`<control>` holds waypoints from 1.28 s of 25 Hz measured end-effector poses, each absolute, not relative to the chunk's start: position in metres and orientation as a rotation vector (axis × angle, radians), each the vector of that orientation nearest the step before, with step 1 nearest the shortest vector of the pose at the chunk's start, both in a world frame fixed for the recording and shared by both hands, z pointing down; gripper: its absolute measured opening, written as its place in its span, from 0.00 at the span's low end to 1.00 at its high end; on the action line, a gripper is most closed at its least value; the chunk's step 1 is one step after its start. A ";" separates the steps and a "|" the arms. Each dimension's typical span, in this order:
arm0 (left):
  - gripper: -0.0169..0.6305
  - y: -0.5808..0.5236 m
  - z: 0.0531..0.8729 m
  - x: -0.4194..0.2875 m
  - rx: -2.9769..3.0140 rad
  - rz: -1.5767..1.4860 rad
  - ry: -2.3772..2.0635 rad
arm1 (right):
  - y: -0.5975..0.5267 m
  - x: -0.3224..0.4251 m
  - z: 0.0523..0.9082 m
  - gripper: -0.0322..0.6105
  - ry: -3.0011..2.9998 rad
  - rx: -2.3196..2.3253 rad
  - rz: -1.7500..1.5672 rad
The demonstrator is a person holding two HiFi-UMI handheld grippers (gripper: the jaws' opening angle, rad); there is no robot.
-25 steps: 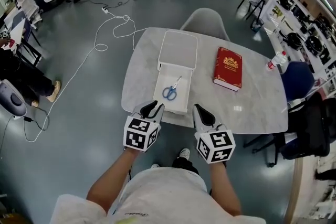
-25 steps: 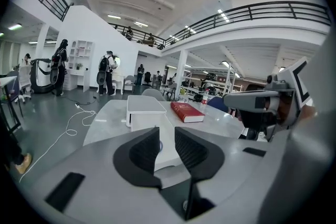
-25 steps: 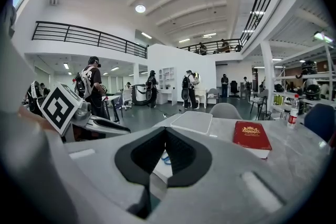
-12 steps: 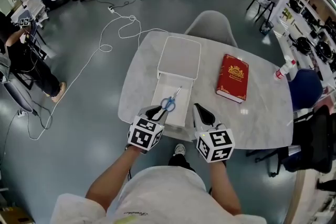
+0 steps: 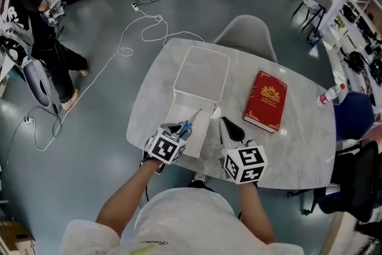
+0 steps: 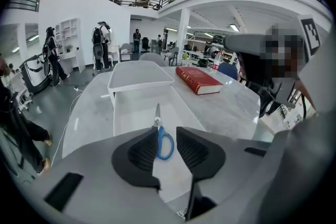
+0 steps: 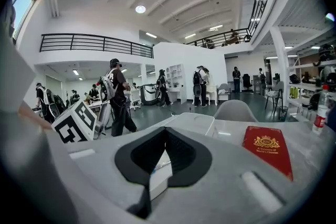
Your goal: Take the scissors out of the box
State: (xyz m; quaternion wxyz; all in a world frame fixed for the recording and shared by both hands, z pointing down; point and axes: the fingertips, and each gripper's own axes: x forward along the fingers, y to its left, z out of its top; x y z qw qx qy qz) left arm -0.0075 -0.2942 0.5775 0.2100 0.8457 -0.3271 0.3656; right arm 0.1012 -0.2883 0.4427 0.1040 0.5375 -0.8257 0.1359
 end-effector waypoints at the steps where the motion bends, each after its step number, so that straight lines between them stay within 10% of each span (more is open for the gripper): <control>1: 0.16 -0.298 0.581 -0.005 2.340 1.039 -0.908 | -0.293 0.105 0.444 0.06 -2.442 1.575 0.403; 32: 0.24 -0.325 0.653 0.010 2.038 1.447 -0.827 | -0.351 0.157 0.470 0.06 -2.542 1.379 0.487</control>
